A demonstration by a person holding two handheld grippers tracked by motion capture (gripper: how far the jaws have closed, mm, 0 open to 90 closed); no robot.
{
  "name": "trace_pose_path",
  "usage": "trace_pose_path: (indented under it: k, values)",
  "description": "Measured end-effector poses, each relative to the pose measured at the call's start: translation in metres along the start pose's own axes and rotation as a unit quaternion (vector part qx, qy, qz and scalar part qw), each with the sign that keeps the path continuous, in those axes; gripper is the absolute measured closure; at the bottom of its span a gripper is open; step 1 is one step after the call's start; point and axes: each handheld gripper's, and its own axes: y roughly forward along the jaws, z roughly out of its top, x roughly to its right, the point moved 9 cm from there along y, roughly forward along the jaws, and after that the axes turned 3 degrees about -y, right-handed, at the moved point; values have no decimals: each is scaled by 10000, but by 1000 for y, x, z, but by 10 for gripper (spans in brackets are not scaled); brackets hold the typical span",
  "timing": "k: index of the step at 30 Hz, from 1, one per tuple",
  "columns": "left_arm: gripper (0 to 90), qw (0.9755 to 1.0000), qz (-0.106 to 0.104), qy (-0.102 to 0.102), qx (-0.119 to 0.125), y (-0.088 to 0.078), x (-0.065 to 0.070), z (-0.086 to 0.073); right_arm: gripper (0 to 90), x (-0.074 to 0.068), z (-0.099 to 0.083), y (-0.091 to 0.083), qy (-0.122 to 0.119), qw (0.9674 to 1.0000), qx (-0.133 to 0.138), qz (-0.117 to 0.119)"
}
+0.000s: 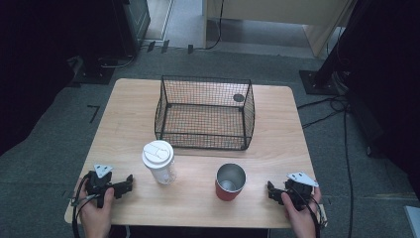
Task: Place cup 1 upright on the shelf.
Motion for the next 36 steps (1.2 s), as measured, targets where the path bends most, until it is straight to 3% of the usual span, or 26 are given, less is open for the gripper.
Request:
trace_pose_path:
  k: [4,9,16,17,18,19,20,23,31,36]
  values:
    - [0,10000,-3,6,-1,0,0,0,76,-10,-1,-8,-245,9996,50,87]
    - [0,10000,-4,6,-2,0,0,0,76,-23,3,-17,-317,9990,187,271]
    - [0,10000,-3,6,-2,0,0,0,76,-53,10,-36,-571,9953,476,627]
    - [0,10000,-3,8,-3,0,0,0,76,-63,12,-40,-660,9930,586,785]
    - [0,10000,-2,5,-4,0,0,0,76,-63,12,-40,-660,9930,586,785]
    - [0,10000,-3,5,-2,0,0,0,75,-72,14,-46,-722,9896,713,1017]
    - [0,10000,-3,5,-2,0,0,0,75,-72,14,-46,-722,9896,713,1017]
    - [0,10000,-3,6,-1,0,0,0,75,-88,17,-53,-832,9850,820,1273]
    - [0,10000,-3,6,-2,0,0,0,69,-111,17,-60,-1058,9777,824,1618]
    - [0,10000,-3,5,-2,0,0,0,69,-126,23,-64,-1050,9728,898,1861]
